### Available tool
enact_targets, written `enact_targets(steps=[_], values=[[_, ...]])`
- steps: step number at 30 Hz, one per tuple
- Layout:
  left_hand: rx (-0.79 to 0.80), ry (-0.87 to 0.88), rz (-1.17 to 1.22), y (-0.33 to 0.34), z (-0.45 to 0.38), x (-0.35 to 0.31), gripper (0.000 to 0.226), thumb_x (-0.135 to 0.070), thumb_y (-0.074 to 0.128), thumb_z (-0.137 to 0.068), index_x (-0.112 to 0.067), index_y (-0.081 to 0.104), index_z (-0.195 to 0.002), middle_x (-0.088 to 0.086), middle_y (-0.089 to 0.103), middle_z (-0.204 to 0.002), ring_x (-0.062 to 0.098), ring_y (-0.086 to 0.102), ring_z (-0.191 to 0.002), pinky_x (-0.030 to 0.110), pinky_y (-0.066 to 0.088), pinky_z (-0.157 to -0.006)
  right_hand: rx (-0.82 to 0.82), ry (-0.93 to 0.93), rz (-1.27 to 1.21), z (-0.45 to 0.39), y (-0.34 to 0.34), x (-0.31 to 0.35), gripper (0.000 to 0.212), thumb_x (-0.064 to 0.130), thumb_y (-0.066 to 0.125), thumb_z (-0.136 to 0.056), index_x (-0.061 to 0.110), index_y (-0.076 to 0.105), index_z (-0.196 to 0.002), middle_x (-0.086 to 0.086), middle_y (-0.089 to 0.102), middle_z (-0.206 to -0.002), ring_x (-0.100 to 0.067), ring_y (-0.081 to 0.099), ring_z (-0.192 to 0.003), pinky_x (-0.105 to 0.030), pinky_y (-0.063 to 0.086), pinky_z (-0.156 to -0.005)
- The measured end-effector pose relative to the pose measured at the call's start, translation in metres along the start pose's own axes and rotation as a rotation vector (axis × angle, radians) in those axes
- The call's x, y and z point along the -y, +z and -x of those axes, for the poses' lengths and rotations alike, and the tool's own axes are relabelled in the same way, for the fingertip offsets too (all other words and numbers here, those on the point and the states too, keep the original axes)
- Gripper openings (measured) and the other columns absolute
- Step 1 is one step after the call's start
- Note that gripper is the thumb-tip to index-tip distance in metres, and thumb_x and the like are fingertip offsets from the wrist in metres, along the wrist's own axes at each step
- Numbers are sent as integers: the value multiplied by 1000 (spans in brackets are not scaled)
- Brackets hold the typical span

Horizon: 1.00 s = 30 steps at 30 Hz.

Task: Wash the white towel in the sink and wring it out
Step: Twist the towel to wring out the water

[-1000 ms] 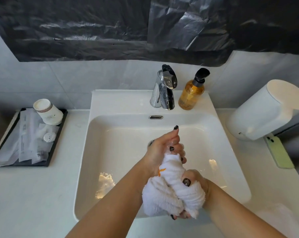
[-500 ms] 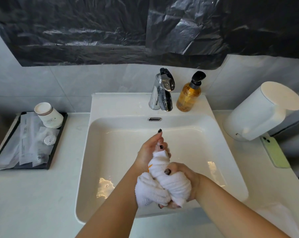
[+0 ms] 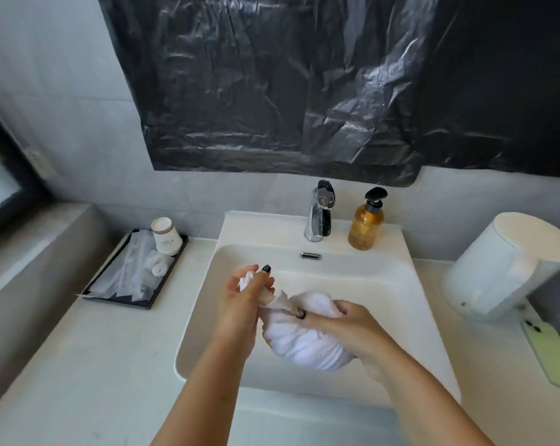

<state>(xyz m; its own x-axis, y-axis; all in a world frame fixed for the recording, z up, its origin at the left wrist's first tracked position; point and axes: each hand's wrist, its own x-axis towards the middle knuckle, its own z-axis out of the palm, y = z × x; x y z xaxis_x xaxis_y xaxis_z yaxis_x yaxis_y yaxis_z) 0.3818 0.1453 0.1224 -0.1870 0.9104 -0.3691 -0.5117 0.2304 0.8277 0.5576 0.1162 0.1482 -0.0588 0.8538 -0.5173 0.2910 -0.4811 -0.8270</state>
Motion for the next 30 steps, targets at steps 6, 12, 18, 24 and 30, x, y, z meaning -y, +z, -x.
enact_targets(steps=[6,12,18,24,30], values=[[-154,29,-52,-22,55,13,22,-1,66,-88,-5,64,-109,10,69,-94,21,64,-84,29,52,-73,-202,-217,-505,21,-19,6,30,18,72,-74,20,69,-104,-9,75,-98,-34,72,-89,-47,54,-86],[-177,126,-458,-19,80,10,12,-28,63,-86,-22,66,-97,-2,66,-104,17,60,-94,32,45,-83,-6,-433,-712,69,-20,33,39,-5,45,-91,17,62,-119,-13,73,-108,-35,72,-92,-40,56,-75],[313,333,-454,20,128,-46,33,-36,35,-106,-46,65,-114,-34,59,-118,-19,49,-108,28,34,-107,-126,-615,-371,107,4,49,33,4,55,-94,29,64,-114,5,73,-110,-14,68,-103,-28,53,-87],[445,367,-349,17,143,-74,23,-25,46,-104,-23,63,-119,-4,74,-110,13,69,-106,39,53,-97,-274,-771,-20,135,36,58,32,10,55,-97,39,57,-110,17,62,-117,10,58,-106,-11,47,-88],[538,398,-410,-10,143,-99,23,-20,63,-96,-3,59,-111,10,74,-103,17,73,-95,31,56,-70,-512,-734,83,160,22,57,17,15,53,-99,22,67,-104,3,71,-97,-14,63,-90,-9,45,-70]])
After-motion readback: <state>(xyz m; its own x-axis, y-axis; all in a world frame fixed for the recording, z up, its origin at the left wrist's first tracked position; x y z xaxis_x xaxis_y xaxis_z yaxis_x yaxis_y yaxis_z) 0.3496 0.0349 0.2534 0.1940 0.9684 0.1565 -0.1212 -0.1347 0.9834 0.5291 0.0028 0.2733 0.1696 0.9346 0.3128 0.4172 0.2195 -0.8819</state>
